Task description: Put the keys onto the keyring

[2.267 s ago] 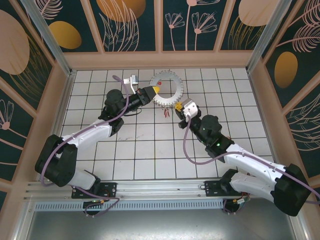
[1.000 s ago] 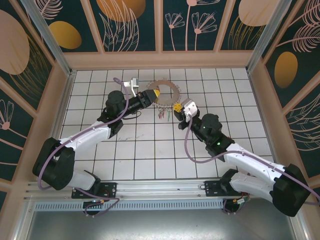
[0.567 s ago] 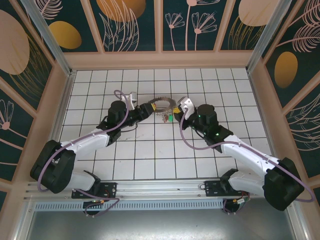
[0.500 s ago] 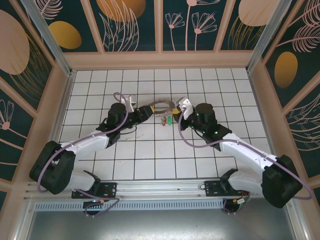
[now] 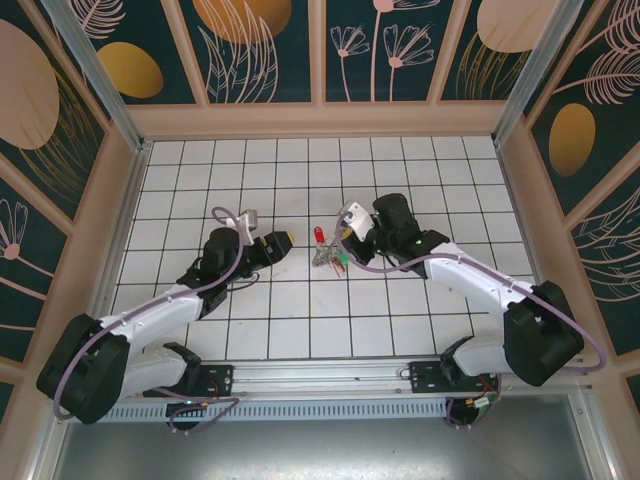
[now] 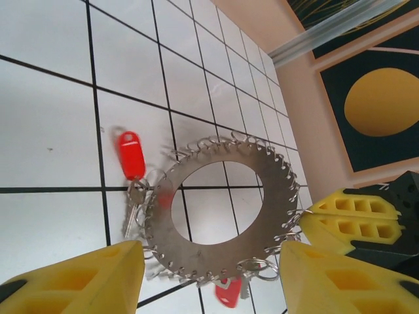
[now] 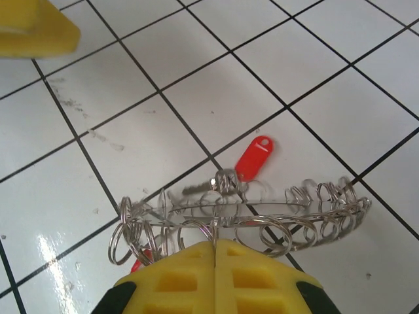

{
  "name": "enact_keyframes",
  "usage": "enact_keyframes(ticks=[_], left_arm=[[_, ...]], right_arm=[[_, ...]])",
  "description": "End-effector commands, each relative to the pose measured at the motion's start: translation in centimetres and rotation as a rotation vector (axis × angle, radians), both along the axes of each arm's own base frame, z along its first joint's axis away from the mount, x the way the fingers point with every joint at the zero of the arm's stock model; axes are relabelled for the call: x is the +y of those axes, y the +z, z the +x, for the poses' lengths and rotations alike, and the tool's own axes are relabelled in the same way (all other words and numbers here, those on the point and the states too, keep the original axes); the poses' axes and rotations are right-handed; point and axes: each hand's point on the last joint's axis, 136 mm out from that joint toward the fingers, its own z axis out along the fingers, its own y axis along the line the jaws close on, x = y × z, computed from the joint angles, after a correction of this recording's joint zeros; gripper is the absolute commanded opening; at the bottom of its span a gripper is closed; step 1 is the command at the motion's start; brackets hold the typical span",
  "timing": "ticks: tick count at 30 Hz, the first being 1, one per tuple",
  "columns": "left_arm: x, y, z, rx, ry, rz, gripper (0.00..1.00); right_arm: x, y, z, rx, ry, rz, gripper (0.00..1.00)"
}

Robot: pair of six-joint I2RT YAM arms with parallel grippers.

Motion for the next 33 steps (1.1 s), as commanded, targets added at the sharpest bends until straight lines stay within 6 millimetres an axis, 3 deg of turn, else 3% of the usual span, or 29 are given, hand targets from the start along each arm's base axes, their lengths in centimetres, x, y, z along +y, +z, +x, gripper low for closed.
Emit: enact_keyframes(ticks=[1, 9, 13, 16, 18, 21, 27, 33], left_arm=[[0.7, 1.1, 0.3, -0.091, 0.016, 0.052, 0.57], [-1.8, 3.9, -0.4, -0.302, -0.180, 0.101, 0.53], [-2.6, 4.3, -0.7, -0.392, -0.263, 0.154, 0.52], [-3.6, 4.0, -0.7, -0.422, -0.332, 0.177, 0.52], [-4.7, 3.9, -1.0, -0.428, -0.404, 0.169, 0.52], [-5.8, 3.4, -1.3, -0.446, -0.488, 0.192, 0.53], [-5.7, 3.3, -1.9, -0.578, -0.537, 0.275, 0.58], [-5.7, 3.6, -1.6, -0.606, -0.530, 0.289, 0.57]], right_arm=[[0.2, 0.5, -0.4, -0.001, 0.059, -0.033, 0.00], [0.9, -2.2, -3.7, 0.235, 0.084, 0.018, 0.00], [-0.4, -3.0, -2.5, 0.203, -0.029, -0.042, 0.00], [0.1, -0.3, -1.4, 0.091, -0.047, 0.044, 0.00], [1.0, 2.8, -1.5, -0.001, -0.008, 0.161, 0.00], [1.3, 5.3, -1.8, -0.024, 0.033, 0.274, 0.00], [1.2, 4.6, -1.4, 0.033, 0.013, 0.275, 0.00], [1.7, 5.5, -2.4, -0.056, 0.095, 0.337, 0.00]])
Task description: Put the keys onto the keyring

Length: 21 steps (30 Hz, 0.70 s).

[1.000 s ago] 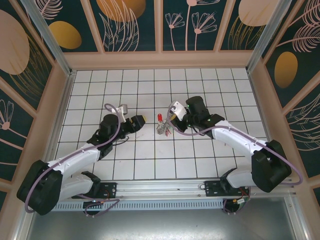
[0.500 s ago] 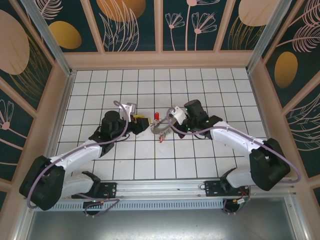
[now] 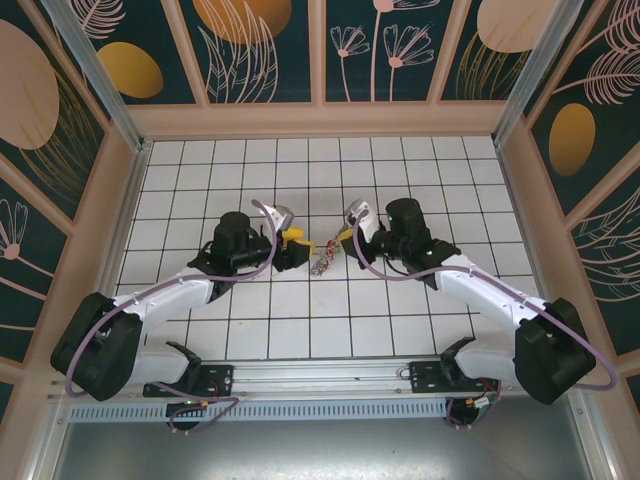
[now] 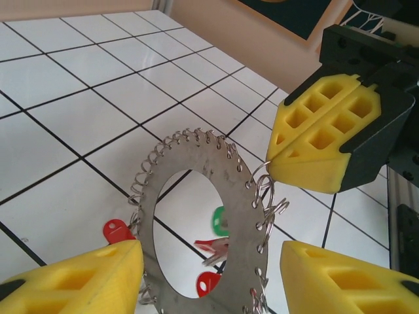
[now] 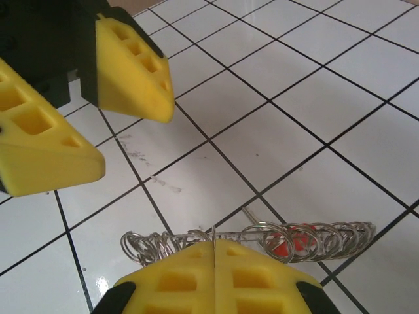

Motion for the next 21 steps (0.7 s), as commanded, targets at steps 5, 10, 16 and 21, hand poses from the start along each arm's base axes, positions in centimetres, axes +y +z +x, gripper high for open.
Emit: enact_keyframes(ticks=[5, 10, 16, 21], left_arm=[[0.0, 2.5, 0.0, -0.185, -0.030, 0.024, 0.53], [-0.6, 3.3, -1.6, -0.360, -0.174, 0.078, 0.43], [-1.5, 3.0, -2.2, -0.399, -0.285, 0.115, 0.40], [-2.5, 2.1, -2.6, -0.353, -0.386, 0.112, 0.37]], right_arm=[[1.5, 2.6, -1.8, -0.225, 0.168, 0.030, 0.00], [2.0, 1.9, -3.0, -0.332, 0.266, -0.059, 0.00], [2.2, 1.9, -3.6, -0.352, 0.330, -0.084, 0.00], [2.3, 2.0, -4.1, -0.330, 0.372, -0.066, 0.00]])
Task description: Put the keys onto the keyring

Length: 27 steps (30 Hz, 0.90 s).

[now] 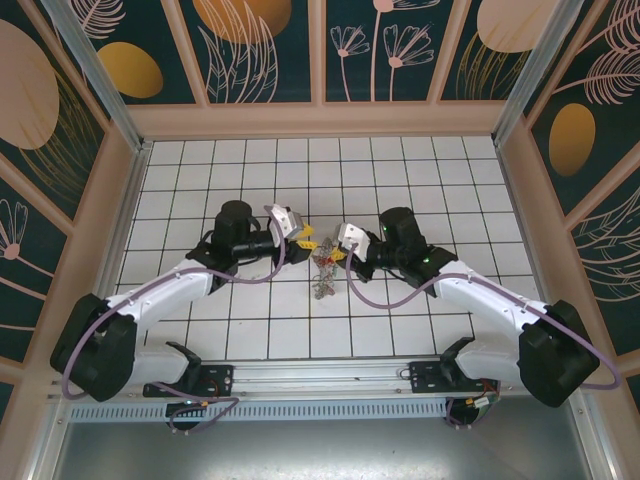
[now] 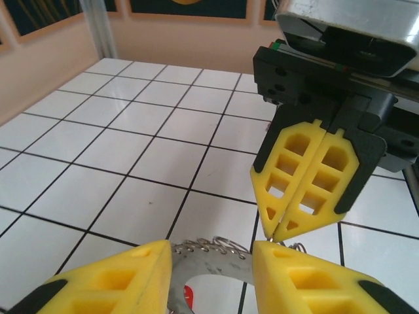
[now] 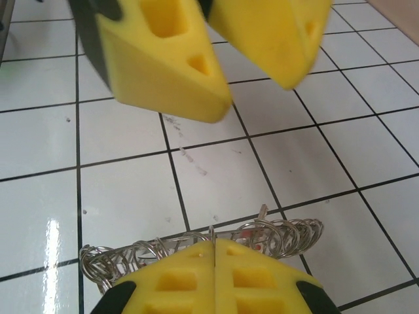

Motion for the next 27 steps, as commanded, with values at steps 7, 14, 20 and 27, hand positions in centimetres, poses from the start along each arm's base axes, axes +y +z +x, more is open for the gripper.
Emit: enact_keyframes(ticks=[7, 14, 20, 27], left_arm=[[-1.1, -2.1, -0.4, 0.049, -0.104, 0.054, 0.24], [-0.1, -3.9, -0.3, 0.042, -0.056, 0.130, 0.25], [-0.1, -5.1, -0.5, 0.069, -0.085, 0.167, 0.26], [-0.3, -6.0, -0.6, 0.077, -0.107, 0.179, 0.27]], right_arm=[[0.2, 0.4, 1.1, 0.115, 0.011, 0.070, 0.00], [0.4, -3.6, 0.7, 0.139, -0.020, 0.018, 0.00], [0.6, -4.1, 1.5, 0.065, -0.054, -0.071, 0.00], [1.2, -0.9, 1.1, 0.007, -0.025, 0.024, 0.00]])
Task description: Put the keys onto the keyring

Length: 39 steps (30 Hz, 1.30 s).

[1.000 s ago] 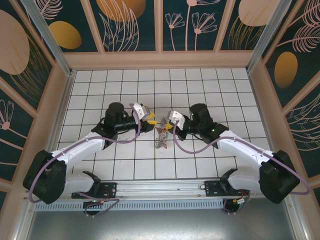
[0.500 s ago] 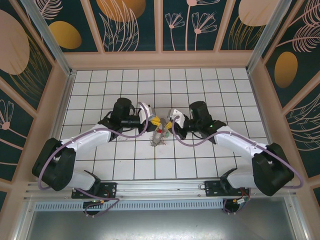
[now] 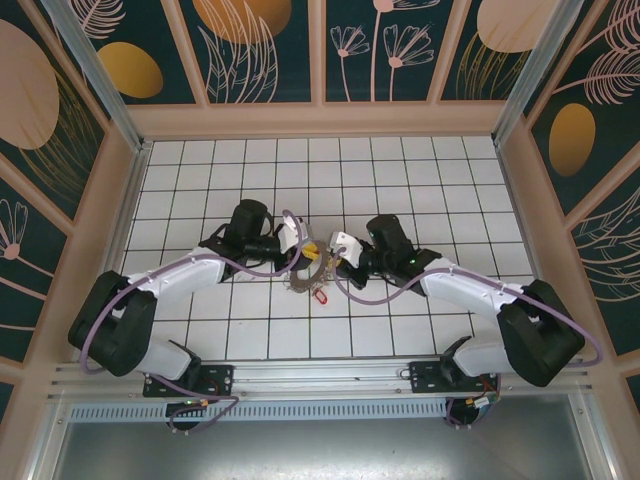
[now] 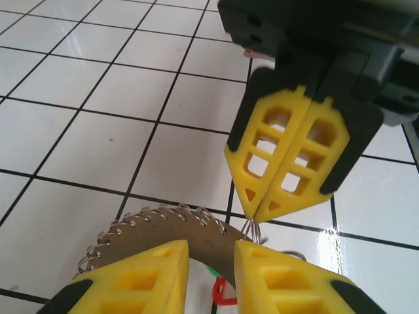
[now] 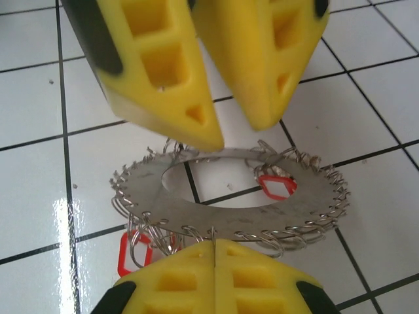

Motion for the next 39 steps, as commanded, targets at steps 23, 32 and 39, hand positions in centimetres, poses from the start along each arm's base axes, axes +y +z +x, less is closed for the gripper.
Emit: enact_keyframes(ticks=[23, 32, 39], left_arm=[[-0.6, 1.2, -2.4, 0.067, -0.109, -0.071, 0.41], [-0.8, 1.0, -1.1, 0.048, -0.048, -0.063, 0.46], [-1.6, 1.0, -1.5, 0.047, -0.092, -0.070, 0.44]], right_arm=[[1.2, 4.4, 1.4, -0.054, -0.050, 0.158, 0.00], [1.2, 4.4, 1.2, -0.053, -0.047, 0.164, 0.00], [1.2, 4.4, 1.3, -0.055, -0.051, 0.169, 0.00]])
